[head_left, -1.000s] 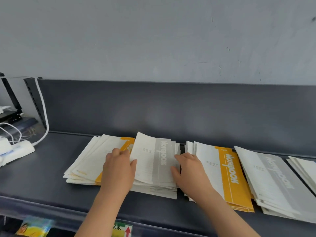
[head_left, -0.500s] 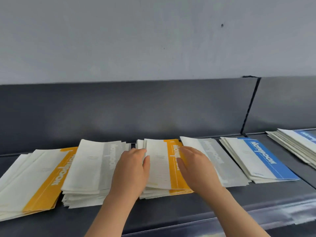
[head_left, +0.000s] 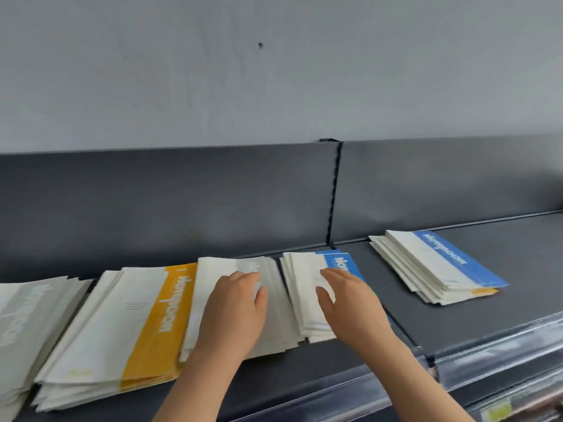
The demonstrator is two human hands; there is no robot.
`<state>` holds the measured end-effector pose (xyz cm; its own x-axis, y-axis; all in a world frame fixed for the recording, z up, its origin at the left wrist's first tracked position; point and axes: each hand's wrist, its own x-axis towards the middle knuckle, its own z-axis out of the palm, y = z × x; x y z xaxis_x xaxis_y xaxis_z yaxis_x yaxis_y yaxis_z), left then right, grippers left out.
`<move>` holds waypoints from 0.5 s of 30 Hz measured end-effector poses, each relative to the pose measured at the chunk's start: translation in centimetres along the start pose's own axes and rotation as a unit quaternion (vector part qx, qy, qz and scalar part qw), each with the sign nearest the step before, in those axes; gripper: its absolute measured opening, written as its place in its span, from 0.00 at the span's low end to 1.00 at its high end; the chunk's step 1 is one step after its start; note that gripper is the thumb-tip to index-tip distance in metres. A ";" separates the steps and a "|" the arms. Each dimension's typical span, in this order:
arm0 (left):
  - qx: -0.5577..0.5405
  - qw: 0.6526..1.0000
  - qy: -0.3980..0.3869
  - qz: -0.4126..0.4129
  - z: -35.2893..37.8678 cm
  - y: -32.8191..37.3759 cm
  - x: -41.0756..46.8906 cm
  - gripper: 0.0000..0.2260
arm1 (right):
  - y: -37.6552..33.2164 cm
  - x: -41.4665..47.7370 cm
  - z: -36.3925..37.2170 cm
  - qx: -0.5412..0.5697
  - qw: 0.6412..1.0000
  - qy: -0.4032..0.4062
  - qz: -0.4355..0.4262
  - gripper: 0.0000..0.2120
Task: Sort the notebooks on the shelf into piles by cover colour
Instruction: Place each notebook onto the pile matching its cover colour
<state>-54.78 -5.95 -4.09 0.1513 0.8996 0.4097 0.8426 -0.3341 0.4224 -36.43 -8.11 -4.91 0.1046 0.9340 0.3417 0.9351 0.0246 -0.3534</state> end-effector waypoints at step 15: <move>-0.104 0.989 -0.107 -0.016 16.4 21.2 5.4 0.09 | 26.7 2.2 -7.1 -0.037 0.995 -0.011 0.091 0.12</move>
<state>-27.60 -3.53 -6.20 0.2510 0.9419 0.2231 0.7272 -0.3356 0.5988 -8.84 -7.96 -7.41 0.2680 0.9279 0.2593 0.9240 -0.1713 -0.3420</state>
